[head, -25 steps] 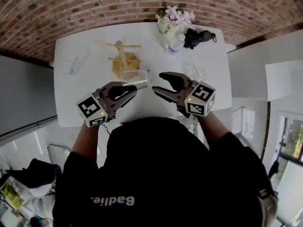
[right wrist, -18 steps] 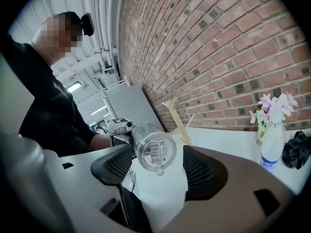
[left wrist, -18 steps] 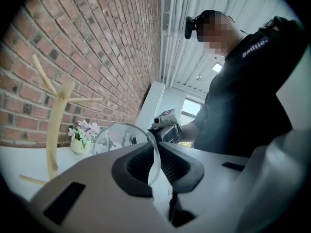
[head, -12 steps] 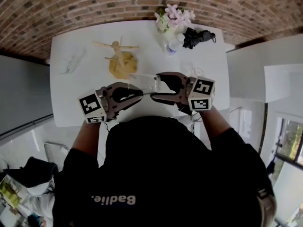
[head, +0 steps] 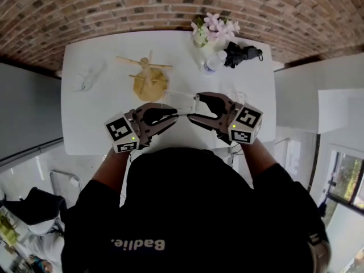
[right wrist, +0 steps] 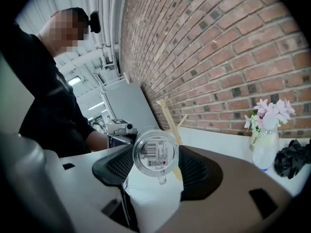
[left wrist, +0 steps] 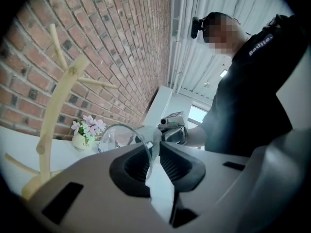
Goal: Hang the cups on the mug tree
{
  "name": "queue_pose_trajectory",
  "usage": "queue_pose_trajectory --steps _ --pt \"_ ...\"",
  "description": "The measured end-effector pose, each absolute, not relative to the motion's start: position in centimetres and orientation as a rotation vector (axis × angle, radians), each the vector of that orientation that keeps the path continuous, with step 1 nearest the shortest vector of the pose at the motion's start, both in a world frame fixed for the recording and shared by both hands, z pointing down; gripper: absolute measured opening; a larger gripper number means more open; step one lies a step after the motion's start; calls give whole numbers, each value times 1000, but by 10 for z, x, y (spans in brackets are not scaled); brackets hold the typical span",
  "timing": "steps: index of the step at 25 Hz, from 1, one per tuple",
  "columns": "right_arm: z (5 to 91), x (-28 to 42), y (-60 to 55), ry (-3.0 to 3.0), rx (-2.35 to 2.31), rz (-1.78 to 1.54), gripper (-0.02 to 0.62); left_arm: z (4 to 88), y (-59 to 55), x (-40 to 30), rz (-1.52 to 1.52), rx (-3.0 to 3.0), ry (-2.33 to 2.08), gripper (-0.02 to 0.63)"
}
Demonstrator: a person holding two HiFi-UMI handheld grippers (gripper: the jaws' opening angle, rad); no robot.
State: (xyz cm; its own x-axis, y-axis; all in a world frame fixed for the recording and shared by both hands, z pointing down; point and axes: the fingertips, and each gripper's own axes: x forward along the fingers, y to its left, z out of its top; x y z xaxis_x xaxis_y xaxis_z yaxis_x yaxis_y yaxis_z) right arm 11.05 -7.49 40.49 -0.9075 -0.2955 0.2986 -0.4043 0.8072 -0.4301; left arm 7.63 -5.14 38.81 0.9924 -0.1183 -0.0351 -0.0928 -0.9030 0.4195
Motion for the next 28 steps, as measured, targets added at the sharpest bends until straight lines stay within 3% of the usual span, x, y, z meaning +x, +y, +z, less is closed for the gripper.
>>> queue_pose_trajectory --steps 13,28 --pt "423 129 -104 -2639 728 561 299 425 -89 92 -206 2555 -384 135" --pt "457 115 -137 -2487 702 458 298 472 -121 81 -368 2402 -453 158"
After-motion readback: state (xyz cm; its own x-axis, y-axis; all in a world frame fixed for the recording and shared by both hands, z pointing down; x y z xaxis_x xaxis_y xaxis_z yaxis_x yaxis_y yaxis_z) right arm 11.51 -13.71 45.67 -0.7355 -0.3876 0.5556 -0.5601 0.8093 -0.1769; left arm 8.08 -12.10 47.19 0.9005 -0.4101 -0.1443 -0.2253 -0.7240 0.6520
